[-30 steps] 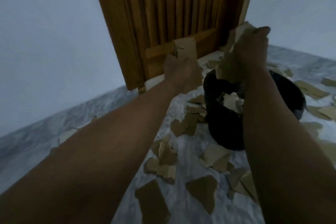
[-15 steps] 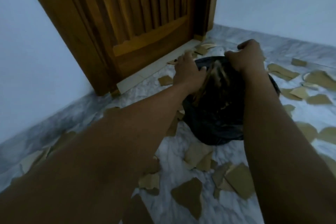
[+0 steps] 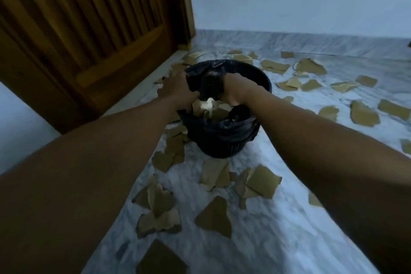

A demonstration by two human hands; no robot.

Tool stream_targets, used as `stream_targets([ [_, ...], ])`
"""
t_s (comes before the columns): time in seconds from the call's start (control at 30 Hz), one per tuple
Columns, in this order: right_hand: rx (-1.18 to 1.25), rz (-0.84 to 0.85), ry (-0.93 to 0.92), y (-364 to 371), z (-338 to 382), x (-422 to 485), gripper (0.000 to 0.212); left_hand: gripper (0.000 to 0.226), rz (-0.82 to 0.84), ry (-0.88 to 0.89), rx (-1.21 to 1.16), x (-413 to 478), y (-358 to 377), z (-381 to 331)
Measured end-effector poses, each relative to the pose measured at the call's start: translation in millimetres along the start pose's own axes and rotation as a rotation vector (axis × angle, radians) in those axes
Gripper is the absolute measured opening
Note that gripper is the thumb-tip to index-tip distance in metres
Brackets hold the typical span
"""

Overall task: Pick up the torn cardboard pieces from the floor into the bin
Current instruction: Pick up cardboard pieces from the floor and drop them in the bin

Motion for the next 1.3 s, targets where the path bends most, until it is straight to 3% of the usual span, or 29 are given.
stream_targets([
  [0.13, -0.215, 0.000, -0.024, 1.2, 16.1, -30.4, 0.024, 0.057, -0.083, 0.040, -0.147, -23.3, 3.3, 16.0],
  [0.2, -0.317, -0.046, -0.051, 0.0, 38.1, -43.2, 0.018, 0.047, -0.153, 0.060, -0.211, -39.5, -1.1, 32.7],
  [0.33, -0.429, -0.170, -0.271, 32.5, 115.0, -69.9, 0.025, 0.031, -0.370, 0.023, -0.371, -88.6, -17.0, 93.2],
  [0.43, -0.460, -0.022, -0.424, 106.1, 174.9, -92.1, 0.021, 0.030, -0.263, -0.067, -0.400, -125.2, 20.6, 162.9],
  [0.57, -0.392, 0.332, -0.396, 229.5, 216.3, -137.8, 0.025, 0.050, 0.121, -0.323, -0.284, -192.2, 99.2, 271.3],
  [0.67, -0.397, 0.531, -0.352, 304.4, 218.1, -173.7, 0.039, 0.054, 0.282, -0.297, -0.131, -241.4, 134.1, 319.7],
  [0.8, -0.175, 0.694, -0.021, 358.0, 198.9, -204.4, 0.074, 0.054, 0.266, -0.353, -0.065, -280.3, 127.9, 369.8],
  [0.93, -0.051, 0.665, 0.071, 376.3, 205.4, -214.1, 0.100, 0.063, 0.068, -0.569, 0.126, -314.1, 86.9, 427.7],
  [1.03, 0.068, 0.643, 0.061, 379.6, 225.4, -211.5, 0.080, 0.081, -0.031, -0.849, 0.025, -340.8, 59.9, 474.0],
  [1.13, -0.026, 0.648, -0.133, 376.6, 261.2, -211.5, 0.044, 0.115, 0.110, -1.128, -0.162, -377.3, 108.1, 546.7],
  [1.17, -0.036, 0.644, -0.182, 376.3, 273.1, -210.6, 0.033, 0.131, 0.171, -1.140, -0.197, -385.3, 137.6, 579.5],
  [1.23, -0.037, 0.610, -0.247, 375.6, 291.3, -205.9, 0.036, 0.146, 0.277, -1.091, -0.160, -396.2, 164.9, 605.3],
  [1.3, -0.074, 0.598, -0.282, 378.1, 301.4, -200.4, 0.044, 0.113, 0.367, -0.892, -0.026, -394.1, 137.1, 562.6],
])
Point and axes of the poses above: each hand's wrist, its own x-axis towards the middle knuckle, its own y-axis out of the palm, z = x × y, the point moved 9 cm from there along x, towards the middle knuckle, and after that the axes turned 1 degree about y, right-handed, at the moved point
